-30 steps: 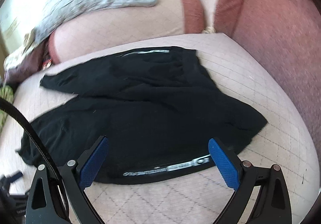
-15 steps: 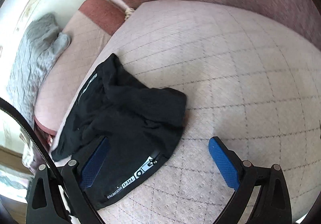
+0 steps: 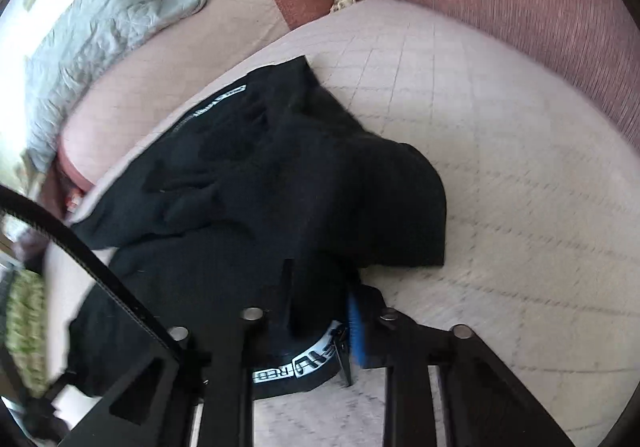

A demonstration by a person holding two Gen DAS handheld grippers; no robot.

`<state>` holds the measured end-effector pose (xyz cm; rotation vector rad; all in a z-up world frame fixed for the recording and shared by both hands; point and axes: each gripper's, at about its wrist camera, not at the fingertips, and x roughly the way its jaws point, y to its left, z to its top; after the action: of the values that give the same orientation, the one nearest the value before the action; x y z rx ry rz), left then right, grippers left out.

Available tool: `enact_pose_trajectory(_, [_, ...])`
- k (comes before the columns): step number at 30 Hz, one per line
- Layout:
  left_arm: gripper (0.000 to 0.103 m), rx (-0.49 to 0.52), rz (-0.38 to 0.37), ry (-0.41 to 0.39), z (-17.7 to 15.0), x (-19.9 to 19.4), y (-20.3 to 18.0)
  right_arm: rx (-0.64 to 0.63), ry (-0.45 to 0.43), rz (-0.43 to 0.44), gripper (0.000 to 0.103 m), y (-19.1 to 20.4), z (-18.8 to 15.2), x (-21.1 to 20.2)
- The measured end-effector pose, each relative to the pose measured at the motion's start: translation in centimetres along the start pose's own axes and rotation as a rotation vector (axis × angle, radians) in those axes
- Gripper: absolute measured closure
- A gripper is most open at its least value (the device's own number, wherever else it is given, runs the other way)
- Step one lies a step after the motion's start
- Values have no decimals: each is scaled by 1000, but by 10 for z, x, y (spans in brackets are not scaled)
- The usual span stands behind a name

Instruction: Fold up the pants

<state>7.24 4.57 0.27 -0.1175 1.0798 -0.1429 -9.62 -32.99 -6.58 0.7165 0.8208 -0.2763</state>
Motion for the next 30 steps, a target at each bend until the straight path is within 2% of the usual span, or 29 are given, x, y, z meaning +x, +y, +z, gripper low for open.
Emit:
enact_pose_trajectory(3, [87,-53,-32,8,-8,-18,8,8,-15,54,82,1,-4,-16])
enact_pose_trajectory(9, [88,-56,-1,-1,-12,-57,19,-22,-18,76,84,3,-14,-46])
enact_pose_trajectory(14, [88,-49,25,18,-21,-84,34,-9,43,104,84,-7,-30,-67])
enact_pose_trajectory(17, [88,-45,35,54,-37,-92,45,-31,76,96,84,-12,-39,-80])
enact_pose_trajectory(22, [86,-32,62,140,-73,-79,44,-37,117,65,84,-28,-41,-100])
enact_pose_trajectory(24, [85,-24,70,155,-83,-74,41,-44,157,32,75,-36,-39,-100])
enact_pose_trajectory(25, [83,-22,63,155,-88,-75,41,-41,166,4,64,-40,-38,-99])
enact_pose_trajectory(26, [82,-22,49,150,-91,-79,42,-29,166,-35,58,-47,-36,-101])
enact_pose_trajectory(27, [81,-22,39,142,-93,-84,43,-13,157,-64,57,-56,-34,-104])
enact_pose_trajectory(29, [76,-33,3,124,-96,-98,46,29,147,-57,45,-72,-31,-112])
enact_pose_trajectory(30, [75,-41,-18,116,-95,-107,49,47,136,-57,44,-81,-29,-117])
